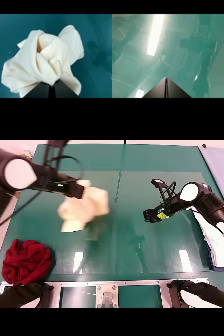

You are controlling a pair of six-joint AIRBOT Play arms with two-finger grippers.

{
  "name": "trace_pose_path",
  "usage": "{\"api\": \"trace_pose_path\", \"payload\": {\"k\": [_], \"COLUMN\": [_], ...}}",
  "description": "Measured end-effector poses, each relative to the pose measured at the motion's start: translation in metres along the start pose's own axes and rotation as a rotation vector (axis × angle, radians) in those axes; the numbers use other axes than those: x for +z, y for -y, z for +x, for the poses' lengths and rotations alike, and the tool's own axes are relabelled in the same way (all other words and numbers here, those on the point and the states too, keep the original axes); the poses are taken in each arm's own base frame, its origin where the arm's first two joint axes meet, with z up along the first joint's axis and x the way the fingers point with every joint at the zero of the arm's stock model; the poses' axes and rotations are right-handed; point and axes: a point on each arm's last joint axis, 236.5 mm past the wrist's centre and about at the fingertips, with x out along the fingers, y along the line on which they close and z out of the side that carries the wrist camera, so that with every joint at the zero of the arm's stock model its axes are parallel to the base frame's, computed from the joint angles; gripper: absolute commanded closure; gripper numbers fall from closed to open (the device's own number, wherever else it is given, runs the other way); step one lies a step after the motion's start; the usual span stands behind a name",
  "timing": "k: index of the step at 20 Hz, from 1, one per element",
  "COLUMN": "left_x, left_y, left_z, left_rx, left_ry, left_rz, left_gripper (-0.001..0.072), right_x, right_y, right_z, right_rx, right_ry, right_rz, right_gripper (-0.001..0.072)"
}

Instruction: Fold the shirts.

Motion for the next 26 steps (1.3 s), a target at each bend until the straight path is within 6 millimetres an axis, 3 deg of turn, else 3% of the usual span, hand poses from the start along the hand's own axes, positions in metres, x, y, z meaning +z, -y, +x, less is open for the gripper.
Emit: {"api": "trace_pose_path", "payload": {"k": [1, 2, 3, 4, 5, 6, 7, 8, 11, 13, 15, 18, 20, 21, 24, 26], "left_x": [0.002, 0.000, -0.005, -0.012, -0.019, -0.028, -0.037, -0.044, -0.062, -0.074, -0.086, -0.101, -0.110, -0.112, -0.113, -0.107], "left_y": [0.023, 0.042, 0.055, 0.069, 0.081, 0.091, 0.098, 0.097, 0.066, 0.032, 0.002, -0.029, -0.030, -0.027, -0.013, -0.006], "left_z": [0.006, 0.016, 0.027, 0.040, 0.051, 0.060, 0.067, 0.071, 0.076, 0.082, 0.094, 0.129, 0.156, 0.168, 0.204, 0.221], "left_rx": [-0.054, -0.095, -0.128, -0.169, -0.201, -0.232, -0.254, -0.264, -0.226, -0.185, -0.155, -0.161, -0.211, -0.241, -0.345, -0.398], "left_ry": [-0.003, -0.021, -0.049, -0.084, -0.122, -0.163, -0.204, -0.240, -0.335, -0.382, -0.401, -0.392, -0.399, -0.395, -0.365, -0.322], "left_rz": [0.016, 0.027, 0.029, 0.021, 0.010, 0.001, -0.005, -0.014, -0.059, -0.124, -0.205, -0.345, -0.396, -0.415, -0.485, -0.525], "left_gripper": [0.0684, 0.0489, 0.0117, 0.0034, 0.0033, 0.0034, 0.0034, 0.0033, 0.0034, 0.0034, 0.0033, 0.0034, 0.0034, 0.0034, 0.0036, 0.0080], "right_x": [0.000, 0.001, 0.003, 0.005, 0.006, 0.010, 0.013, 0.017, 0.016, -0.005, -0.039, -0.094, -0.126, -0.139, -0.162, -0.164], "right_y": [0.000, 0.000, 0.002, 0.003, 0.004, 0.008, 0.015, 0.026, 0.067, 0.095, 0.109, 0.099, 0.075, 0.064, 0.031, 0.017], "right_z": [-0.003, -0.007, -0.011, -0.017, -0.023, -0.030, -0.038, -0.046, -0.058, -0.050, -0.027, 0.017, 0.044, 0.055, 0.077, 0.084], "right_rx": [0.000, 0.000, -0.002, -0.004, -0.006, -0.014, -0.031, -0.048, -0.091, -0.100, -0.066, 0.042, 0.145, 0.189, 0.305, 0.354], "right_ry": [-0.003, -0.004, 0.000, -0.001, 0.000, 0.007, 0.015, 0.028, 0.037, -0.012, -0.099, -0.241, -0.312, -0.337, -0.368, -0.358], "right_rz": [0.000, 0.001, 0.004, 0.004, 0.006, 0.010, 0.018, 0.035, 0.135, 0.230, 0.338, 0.457, 0.499, 0.512, 0.526, 0.535], "right_gripper": [0.0693, 0.0660, 0.0573, 0.0582, 0.0577, 0.0512, 0.0375, 0.0303, 0.0305, 0.0304, 0.0302, 0.0283, 0.0271, 0.0205, 0.0201, 0.0295]}}
